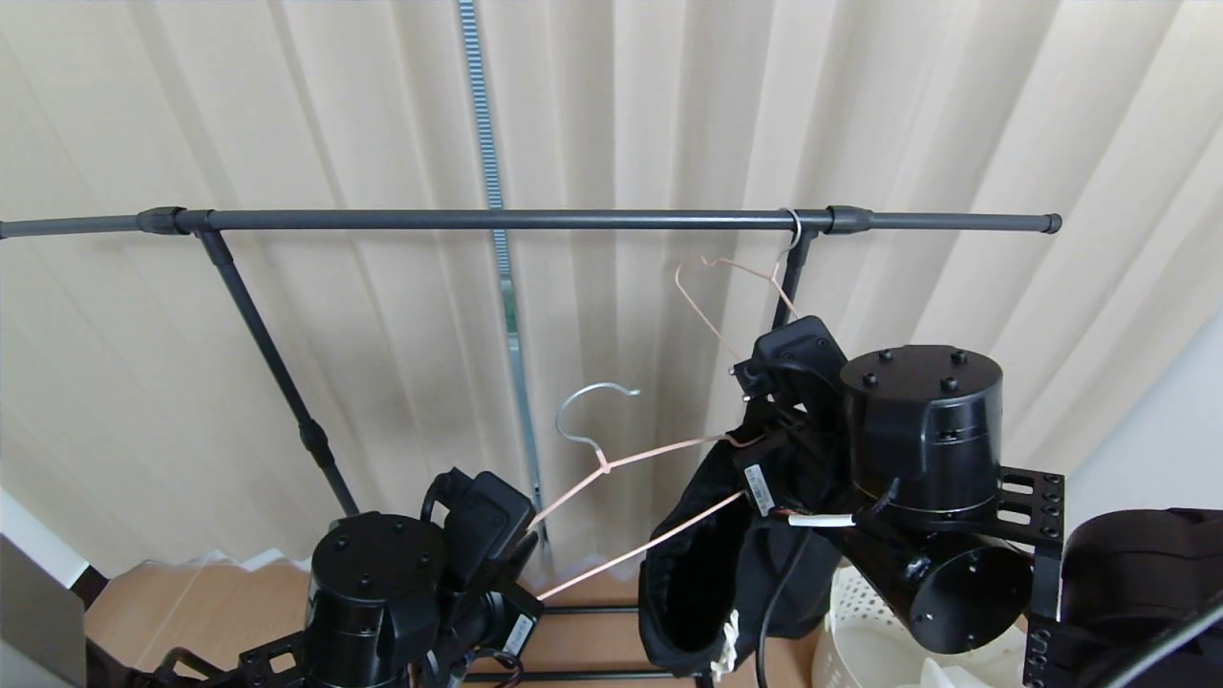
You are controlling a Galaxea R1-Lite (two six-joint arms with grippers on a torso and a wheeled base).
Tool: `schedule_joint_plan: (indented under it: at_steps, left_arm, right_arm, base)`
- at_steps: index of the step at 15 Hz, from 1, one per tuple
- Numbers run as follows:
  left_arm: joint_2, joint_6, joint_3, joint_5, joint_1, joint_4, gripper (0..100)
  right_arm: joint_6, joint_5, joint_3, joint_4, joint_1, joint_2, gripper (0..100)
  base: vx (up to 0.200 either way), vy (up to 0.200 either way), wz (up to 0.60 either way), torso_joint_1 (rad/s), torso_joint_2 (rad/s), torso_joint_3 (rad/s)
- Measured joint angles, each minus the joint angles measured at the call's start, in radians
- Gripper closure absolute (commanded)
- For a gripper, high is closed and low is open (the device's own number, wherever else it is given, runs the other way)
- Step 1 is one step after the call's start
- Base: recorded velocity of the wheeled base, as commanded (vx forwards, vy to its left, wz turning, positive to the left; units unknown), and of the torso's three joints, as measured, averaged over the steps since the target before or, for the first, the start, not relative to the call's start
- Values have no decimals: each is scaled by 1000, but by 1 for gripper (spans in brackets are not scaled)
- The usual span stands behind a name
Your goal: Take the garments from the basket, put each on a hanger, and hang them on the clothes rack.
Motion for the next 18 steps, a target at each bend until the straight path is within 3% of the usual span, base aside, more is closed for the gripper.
schedule_joint_plan:
  at_steps: [10,14,18]
  left_arm:
    - [1,1,-6,-1,-20,-2,100]
    - [11,1,-15,-1,-27,-2,100]
    - [11,-4,-12,-1,-30,-19,100]
  right_arm:
    - [113,-1,-45,2,164,4,100]
    - [207,-1,-88,1,234,22,100]
    - [217,0,-109,-9,249,38,100]
  base:
    - [0,0,0,0,0,0]
    - [0,0,0,0,0,0]
    - [0,0,0,0,0,0]
